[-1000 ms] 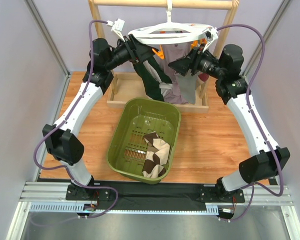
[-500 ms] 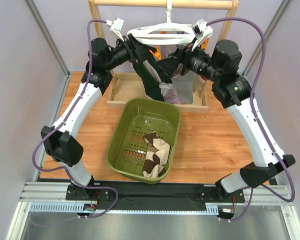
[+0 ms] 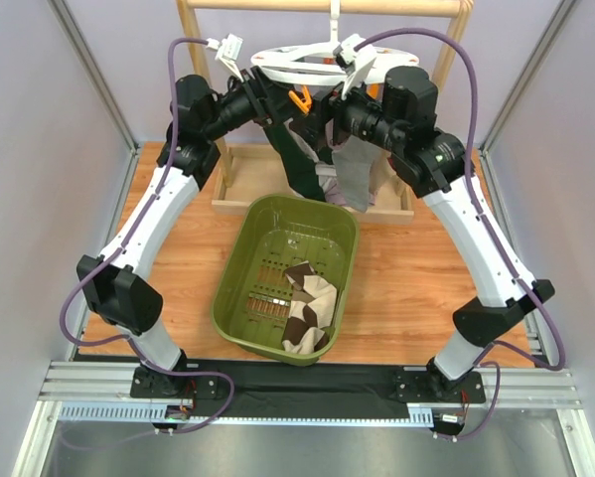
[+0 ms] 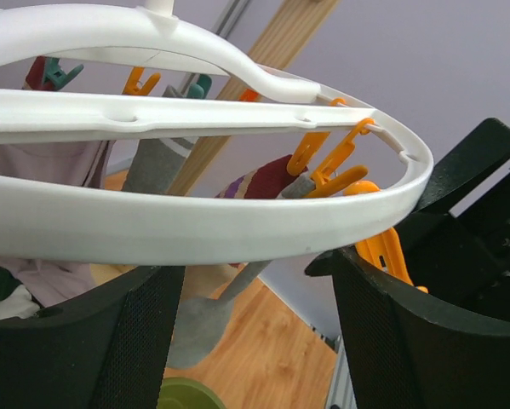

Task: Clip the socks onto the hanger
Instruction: Open the clamp at the hanger.

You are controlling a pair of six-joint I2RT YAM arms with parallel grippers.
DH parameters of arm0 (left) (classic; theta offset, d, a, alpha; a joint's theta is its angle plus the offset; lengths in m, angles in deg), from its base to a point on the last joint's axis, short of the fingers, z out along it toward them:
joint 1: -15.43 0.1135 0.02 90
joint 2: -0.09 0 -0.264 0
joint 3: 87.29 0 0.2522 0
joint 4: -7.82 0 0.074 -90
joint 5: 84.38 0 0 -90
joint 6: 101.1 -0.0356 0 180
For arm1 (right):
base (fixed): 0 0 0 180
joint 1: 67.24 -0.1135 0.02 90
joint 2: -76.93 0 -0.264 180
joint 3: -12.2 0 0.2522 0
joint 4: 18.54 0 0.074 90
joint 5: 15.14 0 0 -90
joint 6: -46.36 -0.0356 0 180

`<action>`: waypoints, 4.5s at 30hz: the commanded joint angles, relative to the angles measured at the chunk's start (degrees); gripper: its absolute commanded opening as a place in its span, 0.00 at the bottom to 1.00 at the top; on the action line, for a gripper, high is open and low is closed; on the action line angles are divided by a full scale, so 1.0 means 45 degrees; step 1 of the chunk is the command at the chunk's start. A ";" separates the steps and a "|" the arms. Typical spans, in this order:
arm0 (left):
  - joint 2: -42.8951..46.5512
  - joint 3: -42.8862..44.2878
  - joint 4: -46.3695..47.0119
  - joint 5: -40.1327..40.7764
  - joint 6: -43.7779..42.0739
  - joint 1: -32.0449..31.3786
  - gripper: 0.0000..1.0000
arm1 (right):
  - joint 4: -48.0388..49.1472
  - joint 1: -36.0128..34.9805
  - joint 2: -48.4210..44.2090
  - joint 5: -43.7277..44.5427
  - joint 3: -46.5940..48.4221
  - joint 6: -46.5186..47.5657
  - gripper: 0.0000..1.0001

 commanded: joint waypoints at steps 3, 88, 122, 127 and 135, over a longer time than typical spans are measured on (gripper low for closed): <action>0.0685 0.0426 -0.0247 -0.0167 -0.0196 -0.0057 0.76 | -0.0477 -0.0450 0.0417 0.1123 0.0850 0.1591 0.71; 0.0040 -0.3578 1.1586 -0.1026 0.7381 0.0099 0.74 | 0.9816 0.1814 -0.1224 -0.2274 -0.5028 -1.1670 0.00; -0.1483 -0.1135 1.0435 -0.3350 0.9021 -0.0135 0.32 | 1.0694 0.2068 -0.0657 -0.3095 -0.5301 -1.2314 0.08; -0.0899 -0.1877 0.9813 -0.3331 0.8185 -0.0135 0.52 | 1.0793 0.2126 -0.0696 -0.3075 -0.5302 -1.2158 0.08; 0.0198 -0.2485 0.8070 -0.2862 0.6520 -0.0116 0.60 | 1.0480 0.2166 -0.0911 -0.2977 -0.5165 -1.1844 0.06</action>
